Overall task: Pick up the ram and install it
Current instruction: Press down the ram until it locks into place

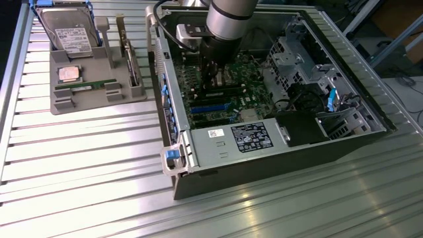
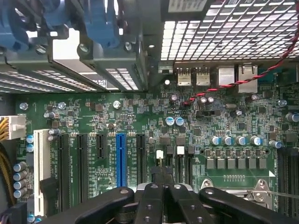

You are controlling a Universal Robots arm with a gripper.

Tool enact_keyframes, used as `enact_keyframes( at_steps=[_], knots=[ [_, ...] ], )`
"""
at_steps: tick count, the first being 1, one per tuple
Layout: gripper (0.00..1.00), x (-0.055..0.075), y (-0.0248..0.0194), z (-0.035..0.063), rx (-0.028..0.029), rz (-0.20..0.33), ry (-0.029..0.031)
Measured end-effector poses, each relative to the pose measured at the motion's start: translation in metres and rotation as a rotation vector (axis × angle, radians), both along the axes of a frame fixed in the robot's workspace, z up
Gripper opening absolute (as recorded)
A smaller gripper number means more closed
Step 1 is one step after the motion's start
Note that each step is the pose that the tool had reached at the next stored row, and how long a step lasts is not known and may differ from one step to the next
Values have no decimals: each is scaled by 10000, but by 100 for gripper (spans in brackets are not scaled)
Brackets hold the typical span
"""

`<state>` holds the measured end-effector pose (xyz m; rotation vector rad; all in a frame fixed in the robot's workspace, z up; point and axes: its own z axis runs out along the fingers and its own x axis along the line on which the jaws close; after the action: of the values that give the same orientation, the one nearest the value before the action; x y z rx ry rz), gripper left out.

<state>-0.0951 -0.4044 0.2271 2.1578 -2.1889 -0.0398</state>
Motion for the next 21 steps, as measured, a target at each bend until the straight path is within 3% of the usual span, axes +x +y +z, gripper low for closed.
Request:
enact_keyframes(
  at_steps=[2,4,5,8,11,16,21],
  knots=[
    [11,3,4,30,15,1,-14],
    [11,13,1,211,6,2,-10],
    [11,64,1,219,10,0,-9],
    [11,323,1,220,19,0,44],
    [11,599,1,219,23,0,134],
    [11,960,2,219,38,-1,260],
    [11,1281,1,219,61,1,334]
  ],
)
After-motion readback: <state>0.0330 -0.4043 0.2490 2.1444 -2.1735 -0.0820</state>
